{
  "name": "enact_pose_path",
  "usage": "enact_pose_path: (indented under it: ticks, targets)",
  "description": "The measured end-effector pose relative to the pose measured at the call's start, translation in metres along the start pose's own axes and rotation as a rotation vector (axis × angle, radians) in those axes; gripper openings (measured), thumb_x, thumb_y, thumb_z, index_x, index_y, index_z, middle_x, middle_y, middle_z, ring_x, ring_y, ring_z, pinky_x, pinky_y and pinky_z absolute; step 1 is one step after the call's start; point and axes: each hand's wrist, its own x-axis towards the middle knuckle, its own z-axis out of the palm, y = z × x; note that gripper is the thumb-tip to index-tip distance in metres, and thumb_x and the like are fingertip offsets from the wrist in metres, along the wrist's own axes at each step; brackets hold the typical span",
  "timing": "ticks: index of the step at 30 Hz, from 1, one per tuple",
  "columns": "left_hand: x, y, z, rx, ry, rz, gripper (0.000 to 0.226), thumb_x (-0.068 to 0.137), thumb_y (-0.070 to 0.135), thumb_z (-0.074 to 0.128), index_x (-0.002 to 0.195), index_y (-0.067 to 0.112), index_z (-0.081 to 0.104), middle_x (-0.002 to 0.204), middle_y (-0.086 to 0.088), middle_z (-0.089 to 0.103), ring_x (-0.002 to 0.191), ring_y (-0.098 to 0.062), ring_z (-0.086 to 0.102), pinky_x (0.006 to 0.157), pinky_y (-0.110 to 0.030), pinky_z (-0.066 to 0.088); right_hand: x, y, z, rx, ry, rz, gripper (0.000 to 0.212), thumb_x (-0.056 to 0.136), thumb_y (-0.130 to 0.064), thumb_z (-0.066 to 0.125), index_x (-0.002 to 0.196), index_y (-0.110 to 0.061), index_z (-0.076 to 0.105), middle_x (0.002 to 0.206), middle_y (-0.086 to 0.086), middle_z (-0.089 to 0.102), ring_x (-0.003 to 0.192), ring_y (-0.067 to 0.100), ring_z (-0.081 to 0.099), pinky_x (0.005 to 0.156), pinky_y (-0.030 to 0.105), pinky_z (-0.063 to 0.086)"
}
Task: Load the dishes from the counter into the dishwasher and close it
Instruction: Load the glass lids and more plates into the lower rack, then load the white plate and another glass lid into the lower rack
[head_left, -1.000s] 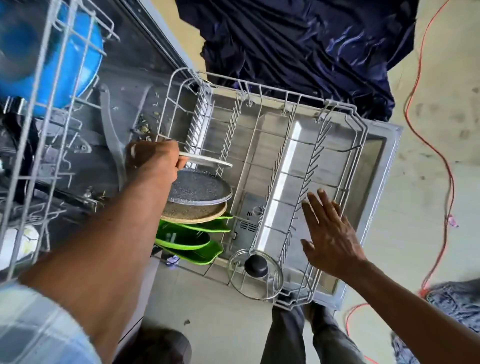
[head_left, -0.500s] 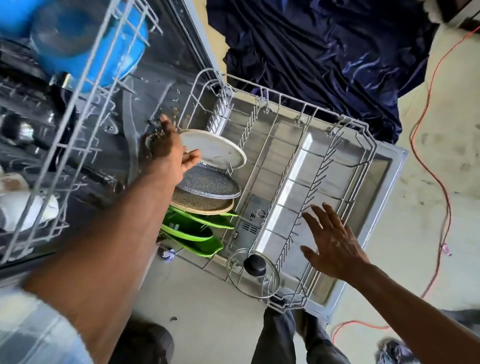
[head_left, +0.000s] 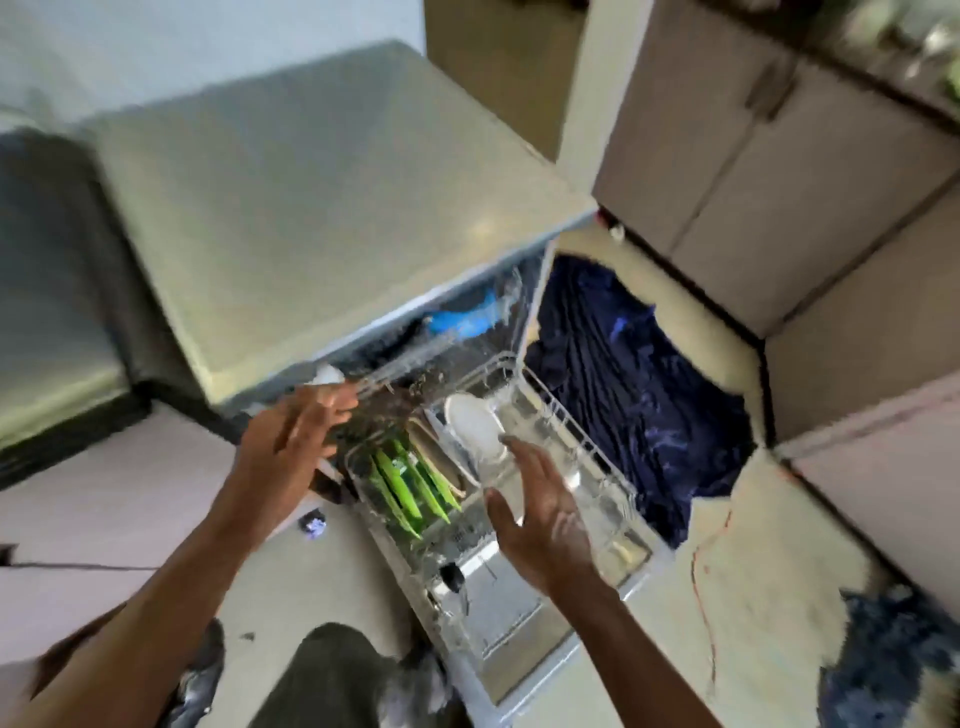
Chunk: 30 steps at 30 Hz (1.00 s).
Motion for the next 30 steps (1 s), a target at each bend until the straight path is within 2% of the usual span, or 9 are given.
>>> enact_pose_path:
  ticks: [3, 5, 9, 12, 15, 18, 20, 23, 30]
  targets:
    - [-0.05, 0.036, -0.055, -0.048, 0.219, 0.044, 0.028, 0.094, 0.056, 0.051, 0.098, 0.051, 0.079, 0.103, 0.012, 0.079, 0.101, -0.015, 0.071, 0.082, -0.04, 0.057, 0.007, -0.083, -0.018, 0.054, 0.013, -0.141, 0.055, 0.097, -0.029, 0.063, 0.148, -0.023, 0.044, 0.14, 0.001, 0.053, 0.126, 0.022, 0.056, 0.1, 0.046, 0.052]
    - [-0.081, 0.044, -0.098, -0.081, 0.341, 0.036, 0.028, 0.09, 0.065, 0.054, 0.098, 0.053, 0.078, 0.104, 0.011, 0.079, 0.103, -0.013, 0.071, 0.083, -0.044, 0.057, 0.013, -0.136, -0.011, 0.055, -0.031, -0.213, 0.053, 0.095, -0.022, 0.066, 0.146, -0.018, 0.049, 0.14, 0.005, 0.056, 0.127, 0.025, 0.057, 0.1, 0.047, 0.051]
    - [-0.116, 0.038, -0.187, -0.051, 0.525, 0.07, 0.042, 0.084, 0.081, 0.056, 0.105, 0.05, 0.075, 0.111, 0.01, 0.078, 0.104, -0.016, 0.073, 0.084, -0.055, 0.06, 0.037, -0.223, 0.021, 0.044, -0.139, -0.402, 0.05, 0.091, -0.027, 0.062, 0.14, -0.021, 0.054, 0.137, -0.002, 0.058, 0.127, 0.016, 0.055, 0.11, 0.028, 0.041]
    - [-0.133, 0.021, -0.249, 0.029, 0.695, 0.08, 0.031, 0.093, 0.066, 0.056, 0.106, 0.046, 0.075, 0.103, 0.011, 0.078, 0.094, -0.016, 0.074, 0.08, -0.05, 0.061, 0.059, -0.276, 0.061, 0.086, -0.211, -0.469, 0.05, 0.088, -0.025, 0.064, 0.137, -0.022, 0.056, 0.133, -0.007, 0.059, 0.122, 0.009, 0.057, 0.107, 0.029, 0.045]
    - [-0.149, -0.004, -0.309, 0.13, 0.84, 0.019, 0.01, 0.1, 0.046, 0.061, 0.1, 0.048, 0.071, 0.095, 0.012, 0.076, 0.085, -0.009, 0.073, 0.076, -0.033, 0.058, 0.075, -0.327, 0.118, 0.097, -0.262, -0.544, 0.049, 0.086, -0.021, 0.066, 0.135, -0.023, 0.057, 0.128, -0.007, 0.058, 0.12, 0.013, 0.059, 0.108, 0.022, 0.042]
    - [-0.164, -0.028, -0.362, 0.216, 0.915, -0.045, 0.014, 0.099, 0.033, 0.068, 0.112, 0.04, 0.071, 0.108, 0.014, 0.073, 0.095, -0.004, 0.07, 0.084, -0.033, 0.058, 0.087, -0.377, 0.178, 0.07, -0.324, -0.644, 0.049, 0.088, -0.016, 0.073, 0.134, -0.015, 0.057, 0.128, -0.002, 0.058, 0.121, 0.016, 0.058, 0.108, 0.032, 0.044]
    - [-0.174, -0.044, -0.396, 0.268, 0.942, -0.07, 0.025, 0.097, 0.035, 0.069, 0.121, 0.027, 0.071, 0.115, 0.01, 0.069, 0.101, -0.008, 0.068, 0.087, -0.033, 0.057, 0.094, -0.412, 0.216, 0.035, -0.366, -0.679, 0.052, 0.088, -0.015, 0.075, 0.136, -0.01, 0.056, 0.129, 0.003, 0.057, 0.122, 0.019, 0.056, 0.108, 0.039, 0.045]
    - [-0.183, -0.06, -0.437, 0.357, 0.933, -0.14, 0.036, 0.096, 0.038, 0.071, 0.127, 0.021, 0.068, 0.125, 0.006, 0.064, 0.114, -0.012, 0.063, 0.095, -0.026, 0.05, 0.104, -0.456, 0.258, -0.028, -0.44, -0.708, 0.056, 0.091, -0.026, 0.072, 0.142, -0.015, 0.051, 0.134, 0.001, 0.052, 0.128, 0.018, 0.05, 0.111, 0.04, 0.044]
    - [-0.168, -0.1, -0.522, 0.576, 0.918, -0.328, 0.06, 0.093, 0.041, 0.075, 0.142, 0.011, 0.059, 0.149, -0.009, 0.051, 0.145, -0.026, 0.044, 0.117, -0.043, 0.04, 0.135, -0.528, 0.355, -0.253, -0.56, -0.785, 0.063, 0.094, -0.044, 0.062, 0.15, -0.025, 0.04, 0.152, 0.001, 0.037, 0.143, 0.02, 0.035, 0.121, 0.038, 0.031]
